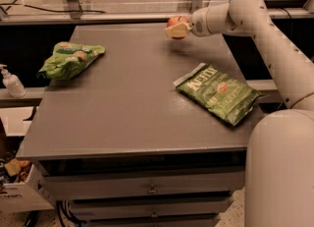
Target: Move apple near green rice chip bag
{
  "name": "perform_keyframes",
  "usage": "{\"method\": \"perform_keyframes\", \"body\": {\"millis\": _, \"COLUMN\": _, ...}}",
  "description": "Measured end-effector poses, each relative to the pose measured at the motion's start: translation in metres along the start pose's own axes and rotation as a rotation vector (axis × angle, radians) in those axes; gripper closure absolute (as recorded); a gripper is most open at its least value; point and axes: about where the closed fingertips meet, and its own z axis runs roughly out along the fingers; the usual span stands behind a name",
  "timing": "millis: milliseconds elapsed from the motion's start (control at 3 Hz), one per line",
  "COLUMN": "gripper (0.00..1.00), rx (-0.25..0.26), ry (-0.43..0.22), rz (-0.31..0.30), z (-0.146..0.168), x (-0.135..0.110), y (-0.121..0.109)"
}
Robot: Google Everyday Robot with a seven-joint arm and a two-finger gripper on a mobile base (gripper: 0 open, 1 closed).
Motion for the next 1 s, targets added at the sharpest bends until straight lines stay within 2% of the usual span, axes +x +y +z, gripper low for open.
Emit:
{"method": "perform_keyframes", "body": {"millis": 333, "gripper": 1.0, "rx": -0.056, "ry": -0.015, "rz": -0.038, "z": -0.019, "x": -0.016, "y": 0.027}}
{"method": "perform_keyframes", "body": {"millis": 667, "gripper": 1.0, "rx": -0.139, "ry": -0.036, "rz": -0.08, "z": -0.026, "x": -0.033, "y": 0.065}}
{"method": "perform_keyframes", "body": {"millis": 1000, "gripper": 1.0, "rx": -0.249, "ry": -0.046, "rz": -0.11, "z": -0.019, "x": -0.044, "y": 0.117}}
